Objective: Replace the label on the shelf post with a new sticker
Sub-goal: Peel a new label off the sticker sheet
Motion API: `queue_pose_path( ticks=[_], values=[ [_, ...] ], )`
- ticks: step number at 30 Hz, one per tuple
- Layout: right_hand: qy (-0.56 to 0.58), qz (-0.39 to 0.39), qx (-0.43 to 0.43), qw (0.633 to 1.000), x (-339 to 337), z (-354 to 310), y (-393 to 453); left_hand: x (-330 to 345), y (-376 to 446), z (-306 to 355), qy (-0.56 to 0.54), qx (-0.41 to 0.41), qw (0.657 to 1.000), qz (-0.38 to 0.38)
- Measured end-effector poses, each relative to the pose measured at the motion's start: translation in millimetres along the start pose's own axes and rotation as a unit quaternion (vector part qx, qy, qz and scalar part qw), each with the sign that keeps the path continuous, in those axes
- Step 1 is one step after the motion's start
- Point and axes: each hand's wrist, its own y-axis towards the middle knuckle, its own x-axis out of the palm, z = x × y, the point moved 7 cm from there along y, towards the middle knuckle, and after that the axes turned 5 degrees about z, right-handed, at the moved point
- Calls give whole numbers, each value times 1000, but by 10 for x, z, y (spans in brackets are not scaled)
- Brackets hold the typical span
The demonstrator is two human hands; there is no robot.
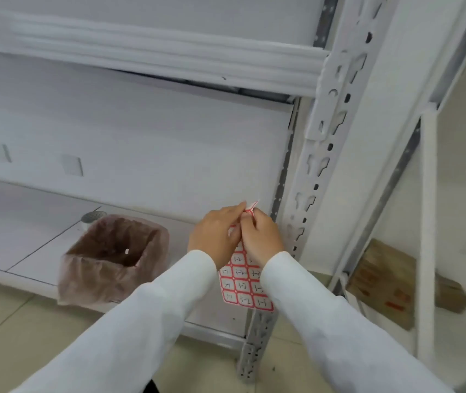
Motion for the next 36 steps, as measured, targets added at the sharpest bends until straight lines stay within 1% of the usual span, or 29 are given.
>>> queue_pose_path(
  ticks=[4, 11, 15, 22, 25, 27, 32, 36],
  values=[
    [-3, 21, -13, 1000, -141, 50, -12, -33, -41, 157, -18, 32, 999, 26],
    [-56, -37, -3, 998, -63, 141, -76, -66, -34, -52, -48, -2, 997, 63],
    [-61, -50, -12, 997, 0, 126, -78, -131, -30, -98, -48, -10, 995, 91],
    [-65, -63, 9, 996, 32, 177, -90, -98, -46, -62, 48, 48, 994, 82],
    [-72, -64, 11, 995, 50, 197, -95, -120, -50, 3, 88, 92, 986, 109],
    [-78, -64, 13, 995, 64, 211, -88, -118, -46, 24, 118, 109, 981, 112],
    [-100, -63, 10, 993, 93, 238, -68, -75, -29, 38, 186, 124, 971, 87],
    [-105, -68, 9, 992, 114, 246, -54, -53, -16, -1, 175, 114, 976, 56]
  ],
)
